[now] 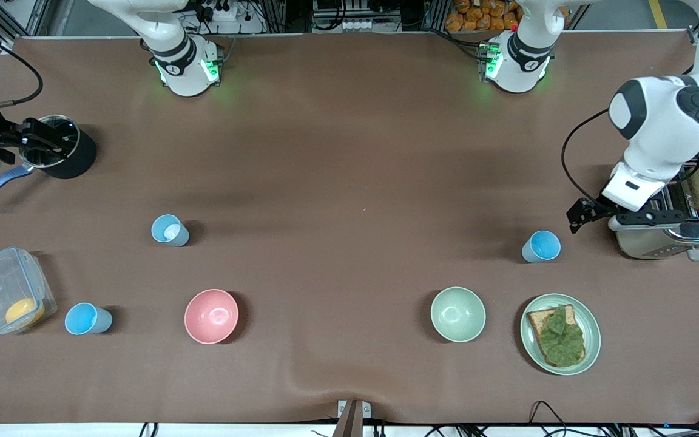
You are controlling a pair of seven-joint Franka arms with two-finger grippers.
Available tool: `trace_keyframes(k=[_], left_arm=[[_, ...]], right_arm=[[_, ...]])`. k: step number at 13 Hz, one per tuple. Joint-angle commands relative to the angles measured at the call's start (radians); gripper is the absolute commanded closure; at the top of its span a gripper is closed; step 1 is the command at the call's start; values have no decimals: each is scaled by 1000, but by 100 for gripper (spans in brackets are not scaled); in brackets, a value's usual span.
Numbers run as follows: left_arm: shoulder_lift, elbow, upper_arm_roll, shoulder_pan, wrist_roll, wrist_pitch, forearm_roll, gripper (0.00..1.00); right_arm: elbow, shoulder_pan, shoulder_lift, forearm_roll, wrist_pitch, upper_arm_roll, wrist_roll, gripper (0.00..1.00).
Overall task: Stack blue cups with both arms
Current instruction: 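Reach the left gripper down to the blue cup beside the toaster and grasp it, then reach the right gripper to the blue cup holding white object, grasp it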
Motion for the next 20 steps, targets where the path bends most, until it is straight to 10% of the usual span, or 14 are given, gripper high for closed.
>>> trace_keyframes(k=[1,11,20], left_arm=[[31,-42,-5,4,-32,115,24,0],[151,-84,-3,3,-31,331,26,0],[214,-94,-5,1,-27,378,26,0]], right_arm=[[-6,10,-6,5,3,-9,16,0],[-3,84,80,57,33,-6,10,0],[-33,156,426,60,279,-6,4,0]])
